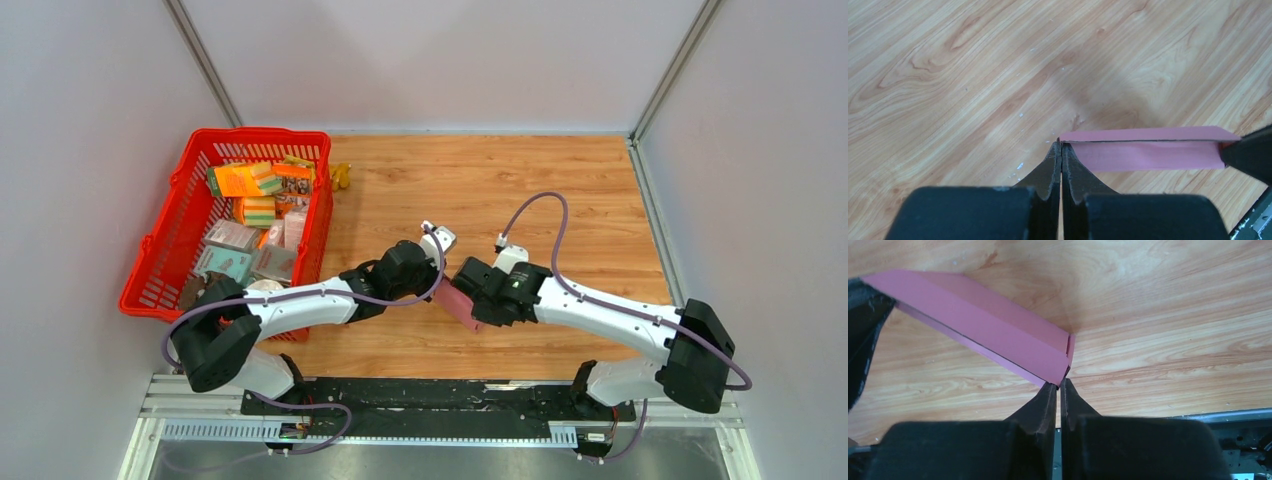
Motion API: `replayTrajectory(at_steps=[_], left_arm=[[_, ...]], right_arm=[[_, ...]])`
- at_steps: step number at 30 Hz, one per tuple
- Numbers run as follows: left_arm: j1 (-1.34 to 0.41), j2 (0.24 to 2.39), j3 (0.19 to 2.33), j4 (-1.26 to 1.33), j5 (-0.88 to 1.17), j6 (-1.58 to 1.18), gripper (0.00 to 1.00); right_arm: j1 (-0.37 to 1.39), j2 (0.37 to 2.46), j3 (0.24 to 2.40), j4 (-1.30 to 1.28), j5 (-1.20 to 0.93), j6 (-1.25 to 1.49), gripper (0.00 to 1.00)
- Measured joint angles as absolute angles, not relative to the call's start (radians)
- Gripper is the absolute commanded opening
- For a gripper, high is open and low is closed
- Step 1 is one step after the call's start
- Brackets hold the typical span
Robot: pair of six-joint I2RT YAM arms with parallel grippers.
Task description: Fold the paper box
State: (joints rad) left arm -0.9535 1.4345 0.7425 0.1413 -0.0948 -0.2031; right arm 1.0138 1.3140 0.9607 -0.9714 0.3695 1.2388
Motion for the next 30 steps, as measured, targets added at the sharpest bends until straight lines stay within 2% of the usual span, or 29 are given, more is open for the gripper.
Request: replayTrajectory(at_steps=[5, 6, 8, 9, 13, 17, 25, 30], left_arm=[[-0.957, 1.416, 0.716, 0.160, -0.100, -0.212, 0.01], [-0.959, 1.414, 0.714, 0.161, -0.106, -0.213, 0.01], [-0.963, 1.413, 0.710, 0.166, -0.115, -0.218, 0.01], [-0.965, 1.412, 0.704, 0.176, -0.115, -0.222, 0.01], [-0.977, 1.407, 0.694, 0.188, -0.113, -0.230, 0.01], [-0.981, 1.407, 0.694, 0.188, -0.113, -0.234, 0.01], [-0.982, 1.407, 0.694, 0.188, -0.110, -0.233, 0.01], [-0.982, 1.407, 0.694, 0.189, -0.109, -0.233, 0.01]], right_arm=[[1.078, 1.321, 0.955, -0.942, 0.387, 1.166, 0.30], [1.080, 1.316, 0.945, -0.923, 0.384, 1.125, 0.42], [1.085, 1.297, 0.926, -0.891, 0.382, 1.072, 0.52], [1.087, 1.277, 0.905, -0.859, 0.377, 1.029, 0.61], [1.093, 1.181, 0.847, -0.794, 0.351, 0.897, 0.78], [1.092, 1.071, 0.816, -0.765, 0.327, 0.784, 0.79], [1.088, 1.042, 0.817, -0.673, 0.285, 0.512, 0.61], [1.090, 1.084, 0.816, -0.598, 0.280, 0.418, 0.61]])
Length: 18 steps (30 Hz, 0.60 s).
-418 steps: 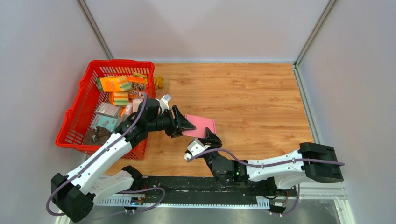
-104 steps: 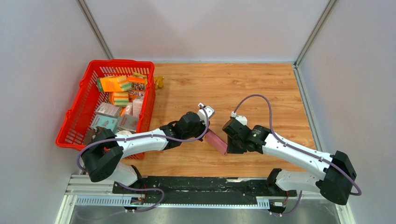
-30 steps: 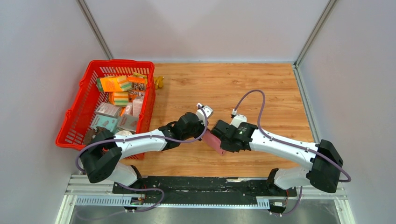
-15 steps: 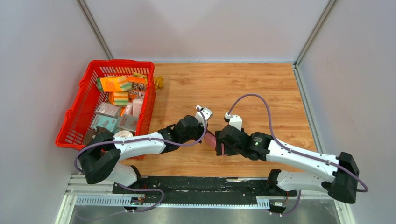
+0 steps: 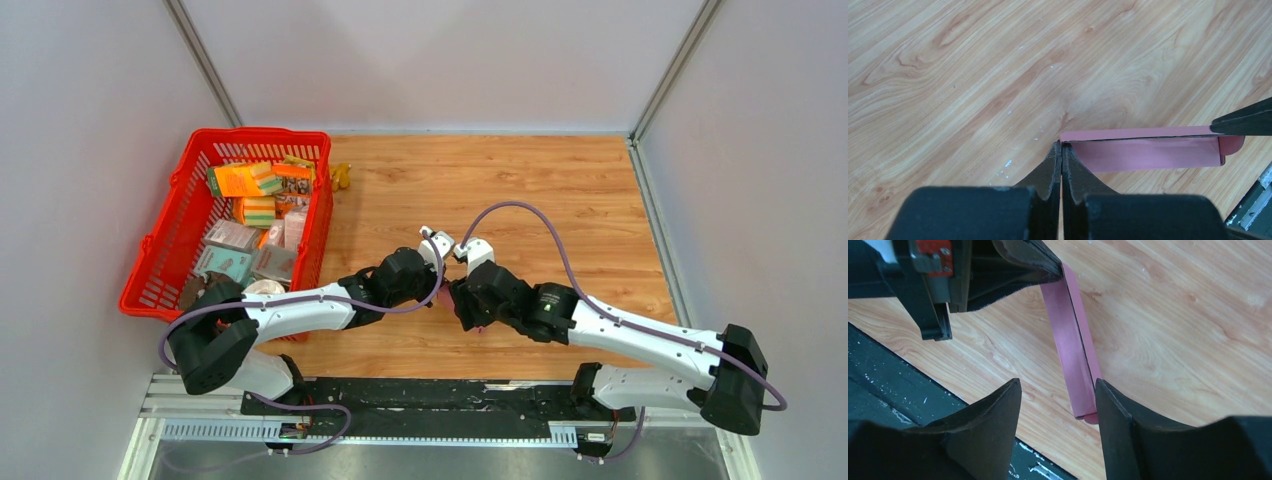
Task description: Fold the paper box
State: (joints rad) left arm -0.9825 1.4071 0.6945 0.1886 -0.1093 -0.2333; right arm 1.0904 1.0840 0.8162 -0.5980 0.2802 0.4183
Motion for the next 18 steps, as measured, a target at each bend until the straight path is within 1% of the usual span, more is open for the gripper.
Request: replayTrajectory(at_steps=[7, 15, 18], left_arm=[[-0.982, 1.407, 0.694, 0.189, -0.105, -0.233, 0.01], [-0.982, 1.407, 0.694, 0.189, -0.102, -0.233, 0.02], [-0.982, 1.407, 0.694, 0.189, -0.102, -0.234, 0.02]], right_arm=[[1.113, 1.146, 0.816, -0.538, 0.322, 0.363, 0.62], [1.142, 1.167, 0.798, -0.510, 0.384, 0.350, 0.56], [1.157, 1.185, 0.797, -0.510, 0.422, 0.350, 0.56]])
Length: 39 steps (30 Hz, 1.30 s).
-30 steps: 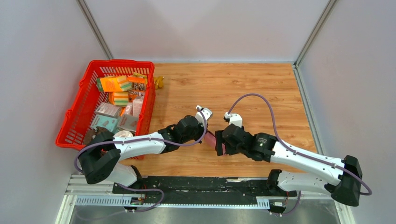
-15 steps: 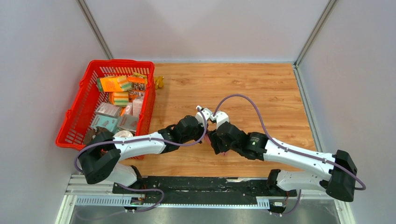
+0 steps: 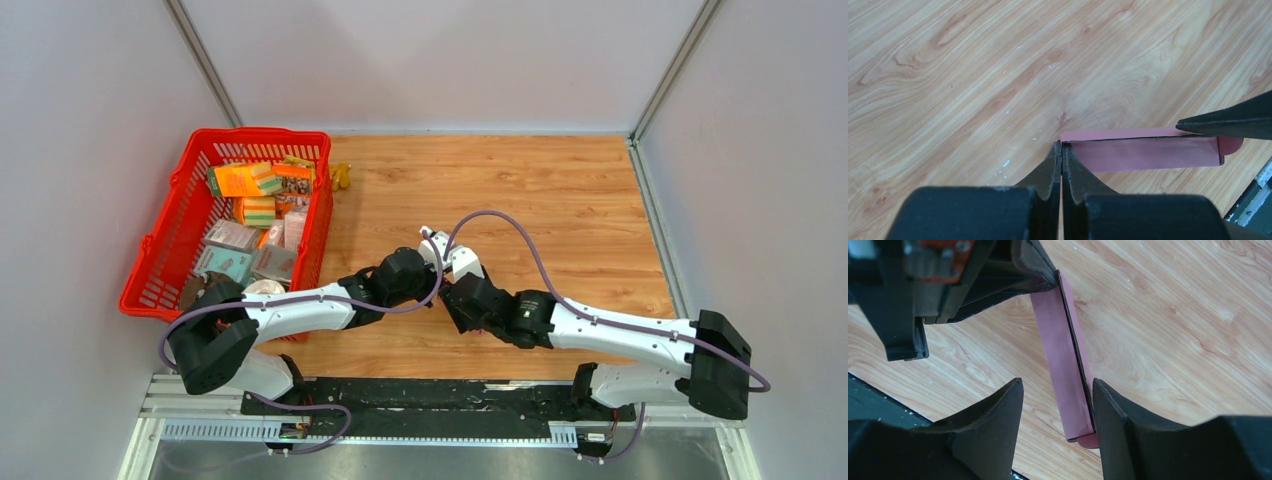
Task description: Fold the paper box
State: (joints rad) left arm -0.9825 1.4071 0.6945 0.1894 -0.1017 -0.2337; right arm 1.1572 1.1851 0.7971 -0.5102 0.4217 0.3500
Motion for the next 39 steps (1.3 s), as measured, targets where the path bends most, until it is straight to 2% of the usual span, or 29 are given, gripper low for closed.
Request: replayTrajectory(at_steps=[8, 21, 29, 33, 39], left_arm=[[-0.981, 1.407, 0.694, 0.189, -0.102, -0.249, 0.02], [-0.981, 1.407, 0.694, 0.190, -0.097, -0.248, 0.03], [-0.980, 1.407, 0.692, 0.193, -0.095, -0.248, 0.13], [-0.980, 1.407, 0.689, 0.195, -0.091, -0.249, 0.27], [-0.977, 1.388, 0.664, 0.203, -0.087, -0.284, 0.39]], right_arm=[[1.235, 1.253, 0.797, -0.526, 0.561, 0.351, 0.58], [1.359, 1.429, 0.881, -0.669, 0.865, 0.429, 0.48], [1.378, 1.474, 0.904, -0.699, 0.942, 0.475, 0.37], [1.386, 1.490, 0.904, -0.699, 0.962, 0.478, 0.34], [1.402, 1.515, 0.904, -0.698, 0.990, 0.474, 0.32]])
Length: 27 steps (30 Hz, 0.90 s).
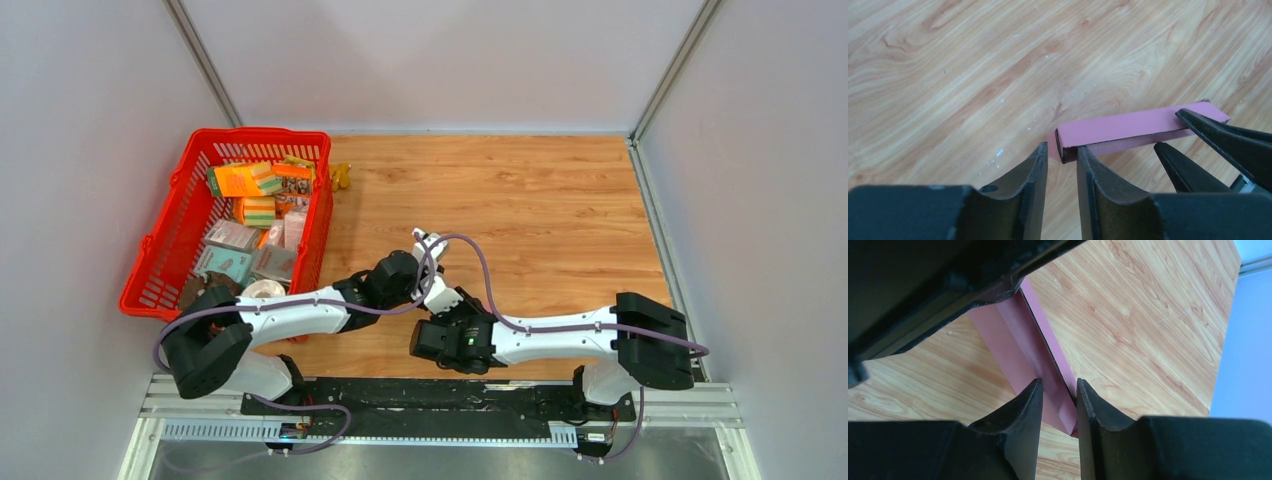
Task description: Fold the paper box
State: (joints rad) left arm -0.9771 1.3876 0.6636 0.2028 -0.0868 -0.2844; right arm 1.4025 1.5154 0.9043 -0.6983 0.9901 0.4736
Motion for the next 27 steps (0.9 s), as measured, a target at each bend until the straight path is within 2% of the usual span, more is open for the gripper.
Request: replayTrajectory(at_steps=[13, 18, 23, 27], left_arm=[[-0.977, 1.152, 0.543, 0.036, -0.073, -0.445, 0.45], [-0.857, 1.050, 0.553, -0.064, 0.000, -0.528, 0.48], [-0.710, 1.105, 0.630, -0.086, 0.118, -0.618, 0.47], [-0.669, 1.222, 0.667, -0.014, 0.220, -0.680, 0.47]], right_arm=[[1.418, 1.515, 0.870, -0.617, 0.989, 0.358, 0.33], [1.419, 1.509, 0.861, -0.586, 0.976, 0.332, 0.33], [1.419, 1.494, 0.848, -0.567, 0.966, 0.315, 0.33], [1.416, 1.486, 0.845, -0.558, 0.950, 0.305, 0.33]])
